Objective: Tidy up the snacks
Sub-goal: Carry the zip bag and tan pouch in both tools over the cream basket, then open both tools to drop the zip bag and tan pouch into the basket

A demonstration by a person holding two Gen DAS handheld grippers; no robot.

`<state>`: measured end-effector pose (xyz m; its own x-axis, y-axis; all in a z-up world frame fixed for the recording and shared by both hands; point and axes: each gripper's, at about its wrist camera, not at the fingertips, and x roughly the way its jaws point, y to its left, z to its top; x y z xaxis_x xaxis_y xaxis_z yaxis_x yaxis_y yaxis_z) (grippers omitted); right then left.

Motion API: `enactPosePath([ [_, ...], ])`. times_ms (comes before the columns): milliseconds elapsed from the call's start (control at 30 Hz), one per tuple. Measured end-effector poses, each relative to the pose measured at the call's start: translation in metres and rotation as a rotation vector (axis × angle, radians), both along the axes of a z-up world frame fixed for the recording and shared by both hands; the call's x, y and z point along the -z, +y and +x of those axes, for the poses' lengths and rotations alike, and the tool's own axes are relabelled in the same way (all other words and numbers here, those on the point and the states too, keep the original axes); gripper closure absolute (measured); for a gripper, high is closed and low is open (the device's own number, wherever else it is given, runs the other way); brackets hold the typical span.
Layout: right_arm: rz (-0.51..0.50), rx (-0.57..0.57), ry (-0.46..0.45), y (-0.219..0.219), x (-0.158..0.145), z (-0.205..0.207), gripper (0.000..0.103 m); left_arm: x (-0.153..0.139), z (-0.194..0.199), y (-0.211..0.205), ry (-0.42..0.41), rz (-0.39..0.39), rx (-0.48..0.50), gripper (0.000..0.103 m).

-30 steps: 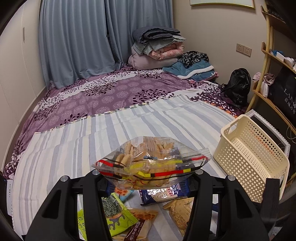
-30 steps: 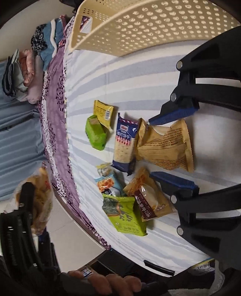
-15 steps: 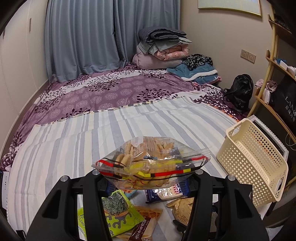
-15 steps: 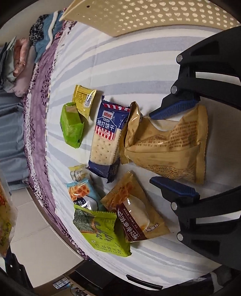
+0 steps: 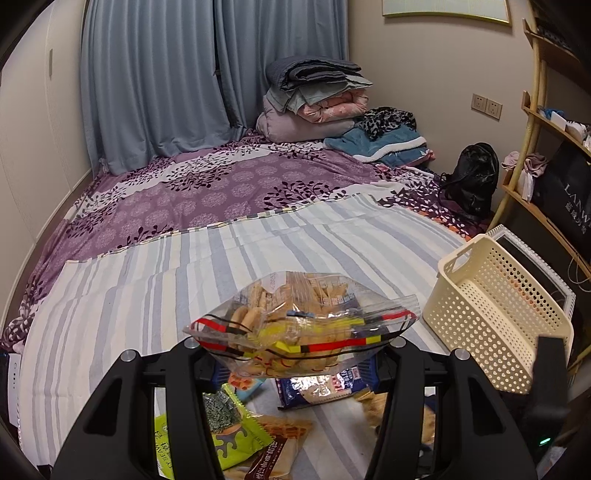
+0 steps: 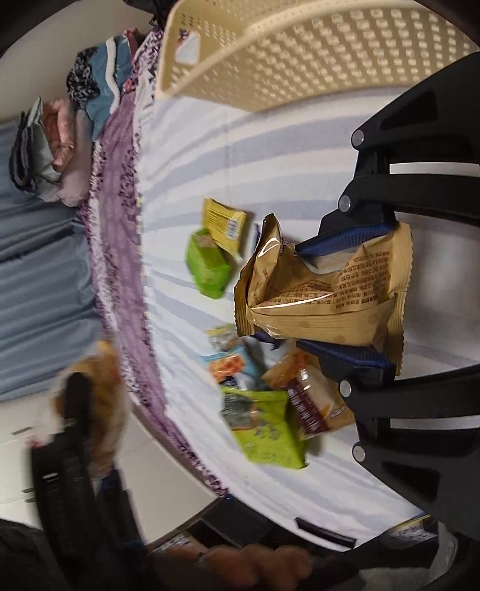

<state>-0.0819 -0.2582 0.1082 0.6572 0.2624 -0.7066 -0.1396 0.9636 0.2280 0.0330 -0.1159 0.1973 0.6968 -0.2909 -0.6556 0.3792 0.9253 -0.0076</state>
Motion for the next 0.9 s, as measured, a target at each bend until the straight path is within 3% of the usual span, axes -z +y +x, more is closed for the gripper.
enactPosePath([
  [200,0.015,0.102,-0.137,-0.039,-0.047,-0.024,0.058,-0.008,-0.004,-0.027,-0.015,0.008,0.05,0.048],
  [367,-0.017,0.209,-0.2,-0.075,-0.065,-0.042,0.058,-0.013,-0.01,-0.06,-0.011,0.006,0.121,0.048],
  [633,-0.051,0.418,-0.173,-0.141,-0.056,-0.058,0.058,-0.013,-0.022,-0.125,-0.01,0.018,0.248,0.048],
  [900,-0.03,0.536,-0.145,-0.178,-0.041,-0.074,0.056,-0.006,-0.033,-0.182,0.019,0.015,0.369,0.048],
])
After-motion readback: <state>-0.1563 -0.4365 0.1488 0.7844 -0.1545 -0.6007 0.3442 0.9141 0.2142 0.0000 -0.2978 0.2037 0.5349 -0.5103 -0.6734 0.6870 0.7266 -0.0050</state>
